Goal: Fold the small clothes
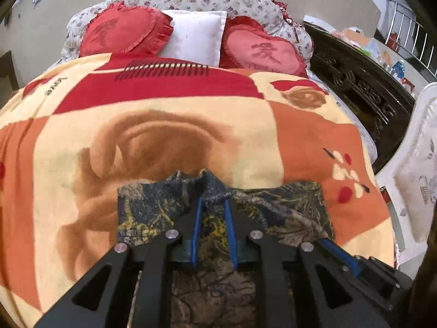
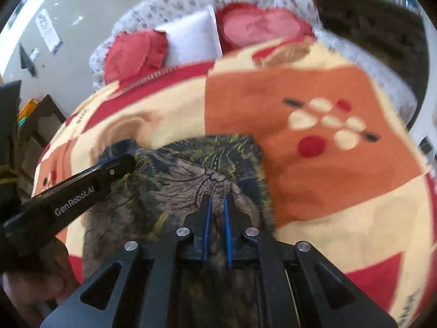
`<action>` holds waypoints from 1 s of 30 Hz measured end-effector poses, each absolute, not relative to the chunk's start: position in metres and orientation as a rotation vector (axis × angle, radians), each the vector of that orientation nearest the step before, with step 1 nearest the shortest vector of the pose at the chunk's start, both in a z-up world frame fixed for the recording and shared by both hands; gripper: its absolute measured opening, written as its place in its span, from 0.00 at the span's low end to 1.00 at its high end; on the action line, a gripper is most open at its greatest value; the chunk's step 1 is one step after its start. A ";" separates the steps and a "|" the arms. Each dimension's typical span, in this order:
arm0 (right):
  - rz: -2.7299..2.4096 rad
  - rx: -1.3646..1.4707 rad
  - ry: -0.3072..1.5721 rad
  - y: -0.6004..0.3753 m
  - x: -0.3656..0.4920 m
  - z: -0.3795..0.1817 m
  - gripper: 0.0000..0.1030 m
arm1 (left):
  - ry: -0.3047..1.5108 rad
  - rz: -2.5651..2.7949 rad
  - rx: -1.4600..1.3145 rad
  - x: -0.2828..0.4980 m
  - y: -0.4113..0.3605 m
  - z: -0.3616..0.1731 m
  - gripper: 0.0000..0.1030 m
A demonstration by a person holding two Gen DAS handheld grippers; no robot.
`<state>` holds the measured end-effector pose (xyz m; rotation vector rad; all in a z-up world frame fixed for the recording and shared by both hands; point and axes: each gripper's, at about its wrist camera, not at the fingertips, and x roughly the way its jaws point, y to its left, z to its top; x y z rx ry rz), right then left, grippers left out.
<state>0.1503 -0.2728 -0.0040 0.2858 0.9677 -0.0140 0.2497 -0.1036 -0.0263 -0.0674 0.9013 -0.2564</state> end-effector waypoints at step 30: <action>-0.050 0.268 0.811 -0.272 0.140 -0.034 0.13 | 0.792 -0.259 -0.085 0.241 -0.100 -0.054 0.21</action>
